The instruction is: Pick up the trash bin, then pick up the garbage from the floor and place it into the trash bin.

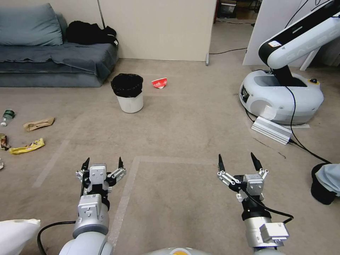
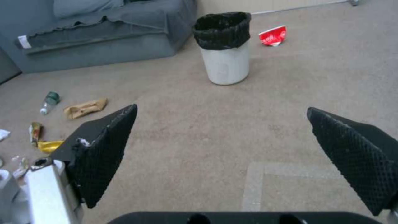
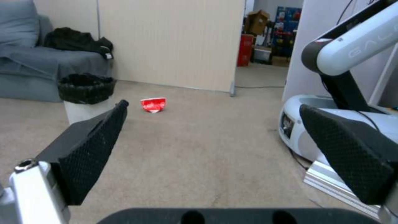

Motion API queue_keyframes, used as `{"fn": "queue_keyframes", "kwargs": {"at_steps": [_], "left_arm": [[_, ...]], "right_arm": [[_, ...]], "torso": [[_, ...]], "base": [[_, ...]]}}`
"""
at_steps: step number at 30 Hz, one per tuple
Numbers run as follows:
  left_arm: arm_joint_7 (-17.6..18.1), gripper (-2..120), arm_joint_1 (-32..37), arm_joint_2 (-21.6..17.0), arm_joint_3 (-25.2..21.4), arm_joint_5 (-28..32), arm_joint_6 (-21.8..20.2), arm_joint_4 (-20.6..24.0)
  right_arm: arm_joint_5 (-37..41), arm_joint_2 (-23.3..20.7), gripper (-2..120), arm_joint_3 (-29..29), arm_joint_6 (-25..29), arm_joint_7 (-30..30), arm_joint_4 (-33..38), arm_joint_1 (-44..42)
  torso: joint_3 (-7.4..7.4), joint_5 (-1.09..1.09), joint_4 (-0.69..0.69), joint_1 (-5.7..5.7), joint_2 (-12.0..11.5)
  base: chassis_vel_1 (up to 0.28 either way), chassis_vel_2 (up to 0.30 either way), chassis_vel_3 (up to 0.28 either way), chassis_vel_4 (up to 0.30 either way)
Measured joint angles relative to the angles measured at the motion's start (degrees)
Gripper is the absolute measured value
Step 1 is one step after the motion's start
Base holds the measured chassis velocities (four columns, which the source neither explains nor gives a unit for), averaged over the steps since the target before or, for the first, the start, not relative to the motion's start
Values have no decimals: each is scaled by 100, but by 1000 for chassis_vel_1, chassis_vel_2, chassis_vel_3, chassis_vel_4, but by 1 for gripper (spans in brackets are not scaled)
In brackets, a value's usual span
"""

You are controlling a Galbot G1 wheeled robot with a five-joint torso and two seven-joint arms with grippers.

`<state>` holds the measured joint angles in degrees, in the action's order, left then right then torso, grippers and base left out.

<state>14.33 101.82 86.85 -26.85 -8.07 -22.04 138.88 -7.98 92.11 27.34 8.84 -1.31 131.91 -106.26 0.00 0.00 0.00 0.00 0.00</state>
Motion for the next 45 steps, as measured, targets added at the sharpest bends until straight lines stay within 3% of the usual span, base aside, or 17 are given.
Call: {"fn": "queue_keyframes", "kwargs": {"at_steps": [21,45], "left_arm": [[85,100,162,43,55,-172,73,26],[127,100,175,6,36,-194,114,37]], "right_arm": [[4,7,100,-30,13,-217,-103,55],[55,4,100,-54,16,-309,-102,37]], "torso": [[0,0,0,-1,0],[1,0,0,0,0]], "base": [[-14,10,9,-13],[-199,194,192,-195]]}}
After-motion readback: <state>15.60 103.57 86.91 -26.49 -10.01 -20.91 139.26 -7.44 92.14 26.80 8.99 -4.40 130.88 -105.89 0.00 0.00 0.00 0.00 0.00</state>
